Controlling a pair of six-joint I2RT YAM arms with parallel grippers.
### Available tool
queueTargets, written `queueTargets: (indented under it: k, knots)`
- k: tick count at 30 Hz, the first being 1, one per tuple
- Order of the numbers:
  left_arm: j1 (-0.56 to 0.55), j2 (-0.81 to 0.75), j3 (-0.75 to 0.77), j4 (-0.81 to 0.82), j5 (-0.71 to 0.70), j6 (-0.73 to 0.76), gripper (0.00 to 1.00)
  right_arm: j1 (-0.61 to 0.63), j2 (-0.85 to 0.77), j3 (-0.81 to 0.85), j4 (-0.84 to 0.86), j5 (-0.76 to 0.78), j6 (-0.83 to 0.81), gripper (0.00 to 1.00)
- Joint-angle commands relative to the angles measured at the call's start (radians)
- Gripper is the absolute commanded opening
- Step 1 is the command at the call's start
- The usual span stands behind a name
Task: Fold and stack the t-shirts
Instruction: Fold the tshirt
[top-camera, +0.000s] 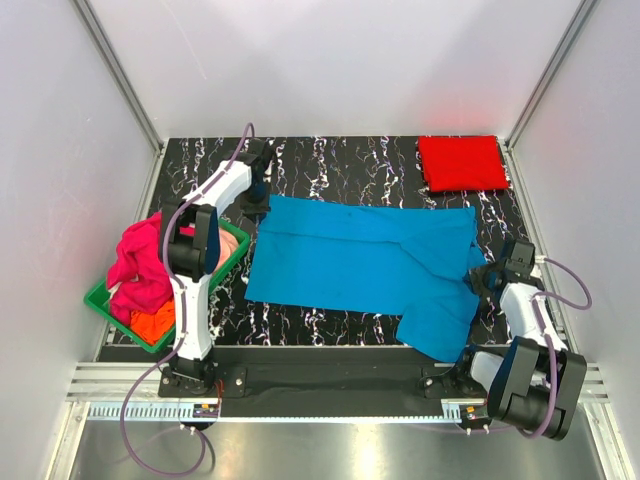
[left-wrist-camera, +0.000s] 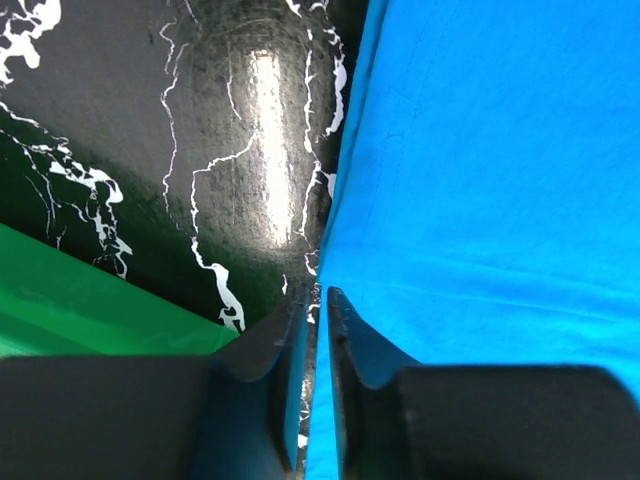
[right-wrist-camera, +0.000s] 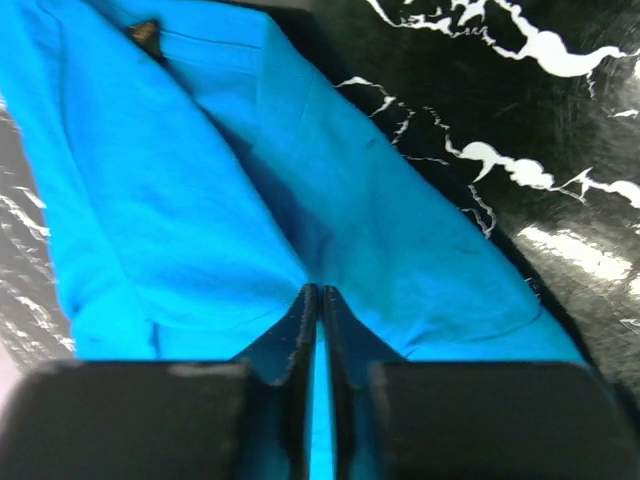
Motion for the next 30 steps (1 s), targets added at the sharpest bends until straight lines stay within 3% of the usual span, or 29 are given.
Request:
queueTargets:
  k: [1,6,8,10,16,23,30]
  knots:
    - [-0.005,-0.008,0.012,-0.006,0.018,0.036,0.23,0.004,0.021,0.014,0.036,0.001,-0.052,0.17]
    - [-0.011,-0.016,0.104,-0.041,-0.005,0.041,0.36,0.004,0.007,0.144,-0.024,0.011,-0.213,0.33]
    - [-0.015,-0.008,0.143,-0.038,0.068,0.038,0.37,0.004,0.053,0.198,-0.030,-0.007,-0.301,0.39]
    - [-0.018,0.012,0.198,-0.035,0.169,0.035,0.37,0.003,0.169,0.303,-0.044,0.011,-0.346,0.40]
    - [-0.028,0.125,0.272,-0.026,0.188,0.013,0.37,0.001,0.533,0.638,-0.061,-0.119,-0.569,0.43]
    - [-0.023,0.199,0.298,-0.018,0.161,0.013,0.38,0.021,0.743,0.847,0.001,-0.067,-0.760,0.51]
    - [0.003,0.233,0.315,-0.015,0.144,0.006,0.38,0.062,0.845,0.921,0.016,-0.073,-0.900,0.53]
